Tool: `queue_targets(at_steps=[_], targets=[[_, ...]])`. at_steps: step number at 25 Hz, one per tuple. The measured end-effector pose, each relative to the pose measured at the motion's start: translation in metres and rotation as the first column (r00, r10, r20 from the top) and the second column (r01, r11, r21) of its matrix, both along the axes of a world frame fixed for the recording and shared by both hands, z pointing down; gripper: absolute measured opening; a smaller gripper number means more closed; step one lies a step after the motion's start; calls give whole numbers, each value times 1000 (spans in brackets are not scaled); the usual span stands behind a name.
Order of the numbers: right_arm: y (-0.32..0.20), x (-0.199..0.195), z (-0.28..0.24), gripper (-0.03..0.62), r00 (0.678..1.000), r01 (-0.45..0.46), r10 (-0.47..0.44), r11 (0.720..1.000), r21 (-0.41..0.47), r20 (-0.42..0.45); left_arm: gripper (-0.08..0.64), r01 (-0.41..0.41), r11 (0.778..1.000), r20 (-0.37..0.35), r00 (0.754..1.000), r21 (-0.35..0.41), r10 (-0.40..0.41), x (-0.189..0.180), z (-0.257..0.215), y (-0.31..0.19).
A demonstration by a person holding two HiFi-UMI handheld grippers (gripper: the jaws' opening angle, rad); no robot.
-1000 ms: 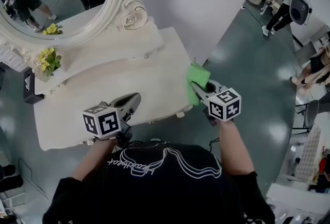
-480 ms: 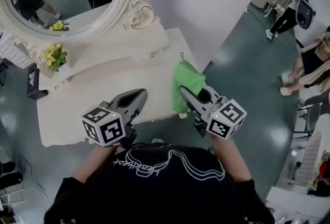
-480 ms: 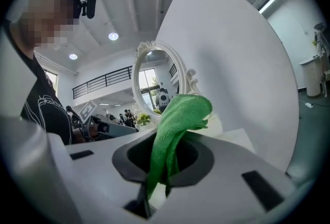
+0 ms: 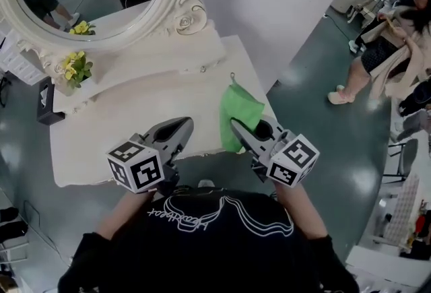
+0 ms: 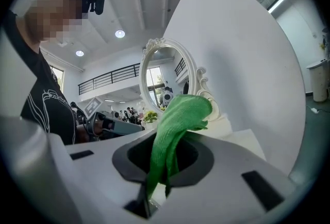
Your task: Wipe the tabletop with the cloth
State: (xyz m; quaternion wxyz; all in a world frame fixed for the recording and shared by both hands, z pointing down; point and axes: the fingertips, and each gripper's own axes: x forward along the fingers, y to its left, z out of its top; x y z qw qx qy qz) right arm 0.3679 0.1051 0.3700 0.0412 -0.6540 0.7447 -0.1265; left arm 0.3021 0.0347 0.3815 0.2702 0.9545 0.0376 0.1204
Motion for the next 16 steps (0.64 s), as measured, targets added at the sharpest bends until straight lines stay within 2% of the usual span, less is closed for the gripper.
queue_targets(at_steps=[16], targets=[[-3,-10,3,55,1000,8,-8,1000,-13,-4,5,-2,1000,2,1000,-7,2,-8,3,-1]])
